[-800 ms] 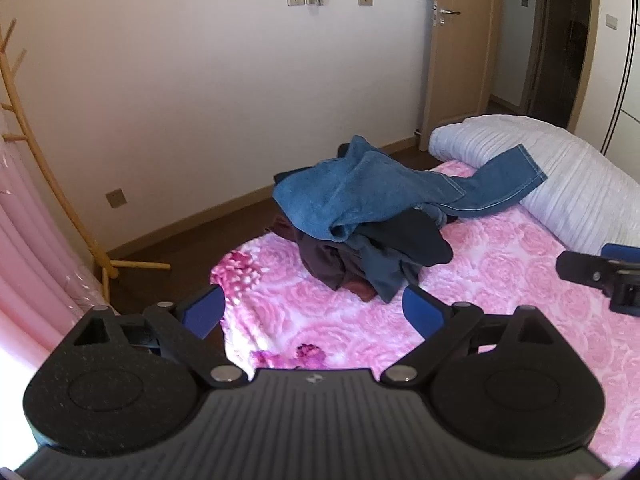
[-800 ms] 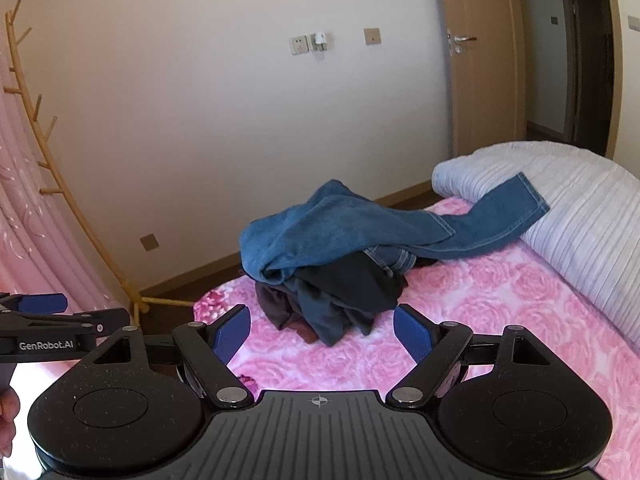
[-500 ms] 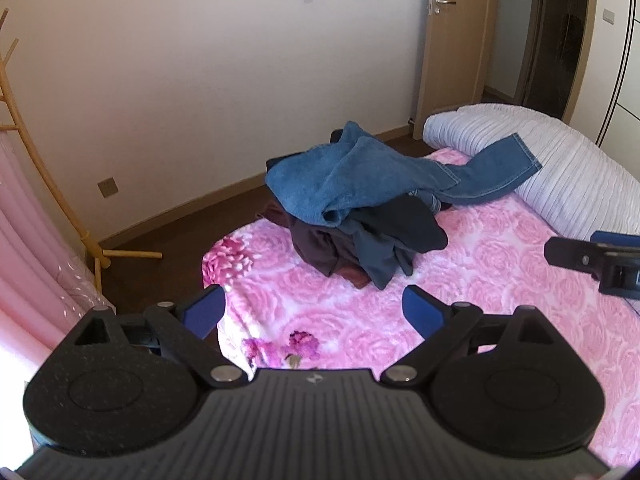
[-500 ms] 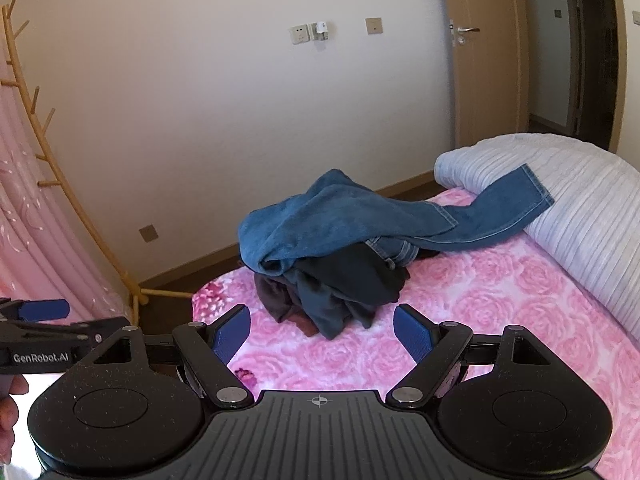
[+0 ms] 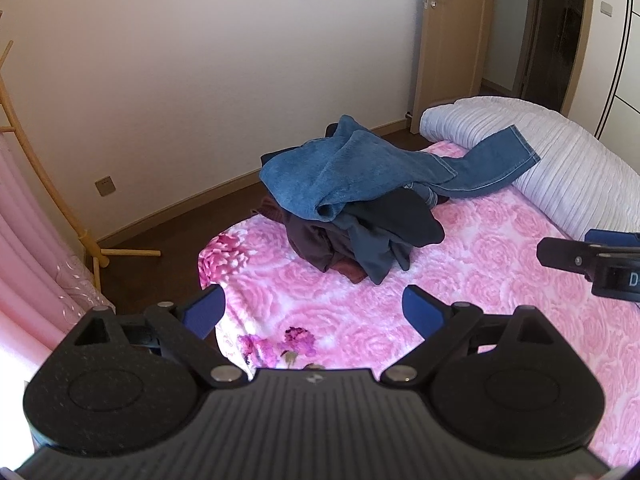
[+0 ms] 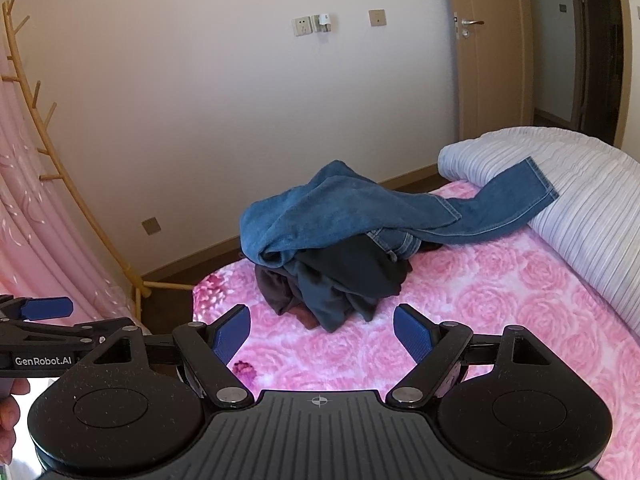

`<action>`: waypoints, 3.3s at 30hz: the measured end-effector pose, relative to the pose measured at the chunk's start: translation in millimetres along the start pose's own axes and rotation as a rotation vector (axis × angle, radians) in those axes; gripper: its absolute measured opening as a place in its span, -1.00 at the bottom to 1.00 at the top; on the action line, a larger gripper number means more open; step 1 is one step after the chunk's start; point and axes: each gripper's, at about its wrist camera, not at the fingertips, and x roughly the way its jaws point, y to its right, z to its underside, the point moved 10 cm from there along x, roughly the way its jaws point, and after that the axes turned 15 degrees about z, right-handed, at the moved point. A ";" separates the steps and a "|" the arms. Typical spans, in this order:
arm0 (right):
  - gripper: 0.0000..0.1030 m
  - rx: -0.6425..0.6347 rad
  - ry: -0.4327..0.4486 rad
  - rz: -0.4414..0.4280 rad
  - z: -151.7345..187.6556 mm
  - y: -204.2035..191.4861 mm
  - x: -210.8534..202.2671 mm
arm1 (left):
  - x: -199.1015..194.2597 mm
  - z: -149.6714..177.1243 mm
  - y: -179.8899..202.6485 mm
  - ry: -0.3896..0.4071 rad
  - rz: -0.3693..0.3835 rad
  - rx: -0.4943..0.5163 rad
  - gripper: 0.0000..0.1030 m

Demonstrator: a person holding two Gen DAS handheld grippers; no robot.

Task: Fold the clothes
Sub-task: 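Approach the pile of blue jeans with both grippers open, then grasp the blue jeans with the left gripper and lift them off the pile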

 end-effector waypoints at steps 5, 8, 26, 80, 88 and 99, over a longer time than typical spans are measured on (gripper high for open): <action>0.59 0.007 -0.001 -0.002 1.7 2.8 0.9 | 2.7 -0.2 0.4 -0.006 -0.001 0.004 0.82; 0.59 0.009 -0.002 -0.003 2.9 3.0 2.1 | 3.9 -1.6 -1.9 -0.008 -0.003 0.001 0.82; 0.59 0.026 -0.013 -0.026 8.1 10.3 6.3 | 4.9 -0.2 -1.1 -0.015 -0.031 0.008 0.82; 0.59 -0.420 -0.179 0.138 -79.4 -47.6 420.6 | 302.2 -266.2 -122.0 0.153 0.580 0.424 -0.90; -0.57 -0.514 -0.125 0.097 -90.7 -56.8 422.8 | 282.9 -283.6 -112.1 0.192 0.612 0.477 -0.90; -1.00 -0.318 0.112 0.348 -155.5 59.9 200.5 | 167.5 -263.7 3.6 0.274 0.836 0.662 -0.92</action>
